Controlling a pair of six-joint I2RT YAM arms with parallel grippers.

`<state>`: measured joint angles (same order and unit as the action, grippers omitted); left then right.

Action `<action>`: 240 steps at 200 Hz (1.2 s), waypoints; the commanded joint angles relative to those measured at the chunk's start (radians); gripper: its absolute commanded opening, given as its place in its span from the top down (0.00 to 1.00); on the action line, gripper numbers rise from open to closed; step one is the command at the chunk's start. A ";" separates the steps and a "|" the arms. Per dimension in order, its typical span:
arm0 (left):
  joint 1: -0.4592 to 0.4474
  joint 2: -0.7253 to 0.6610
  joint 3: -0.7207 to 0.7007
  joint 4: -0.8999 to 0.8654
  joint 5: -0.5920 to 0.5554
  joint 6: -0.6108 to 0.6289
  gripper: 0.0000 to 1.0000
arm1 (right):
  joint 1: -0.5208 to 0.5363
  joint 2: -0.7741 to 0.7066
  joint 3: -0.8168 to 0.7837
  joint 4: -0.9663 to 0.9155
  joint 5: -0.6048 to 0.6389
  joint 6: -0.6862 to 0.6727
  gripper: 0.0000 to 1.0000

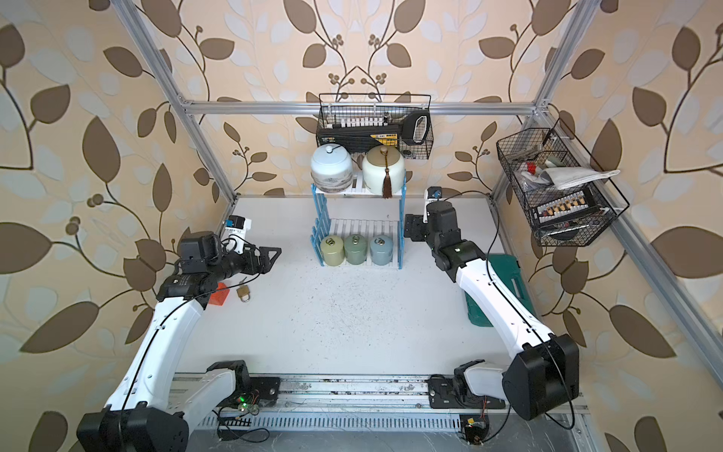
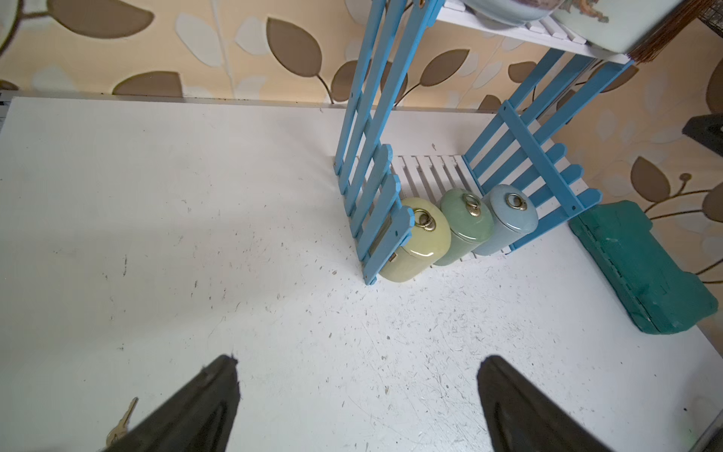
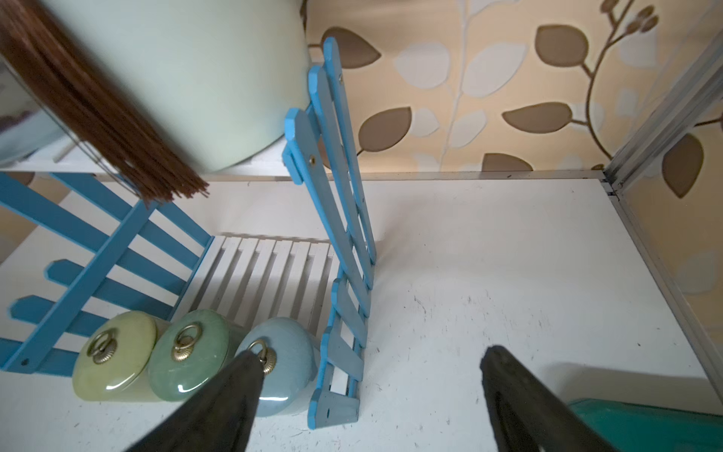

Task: Remove the tea canisters from the shelf
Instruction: Move the shelf to the center of the board, then pick up the tea canister from the shelf.

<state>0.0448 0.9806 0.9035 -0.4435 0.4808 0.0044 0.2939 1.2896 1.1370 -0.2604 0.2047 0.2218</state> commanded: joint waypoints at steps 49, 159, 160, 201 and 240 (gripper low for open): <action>-0.050 -0.126 -0.031 0.037 -0.023 0.055 0.01 | -0.023 -0.023 0.169 -0.188 -0.044 -0.096 0.01; 0.006 -0.347 -0.170 0.305 0.048 0.066 0.01 | 0.005 0.212 0.621 -0.233 -0.154 -0.114 0.01; 0.005 -0.348 -0.171 0.305 0.049 0.067 0.01 | 0.006 0.216 0.626 -0.235 -0.153 -0.115 0.01; 0.009 -0.368 -0.173 0.373 0.103 -0.010 0.01 | 0.069 0.375 0.850 -0.280 -0.097 -0.192 0.01; 0.019 -0.380 -0.191 0.452 0.121 -0.064 0.02 | 0.091 0.580 1.145 -0.383 -0.093 -0.220 0.03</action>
<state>0.0471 0.6086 0.7128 -0.0917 0.5606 -0.0017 0.3748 1.7786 2.1448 -0.5617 0.0925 0.0357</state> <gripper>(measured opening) 0.985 0.974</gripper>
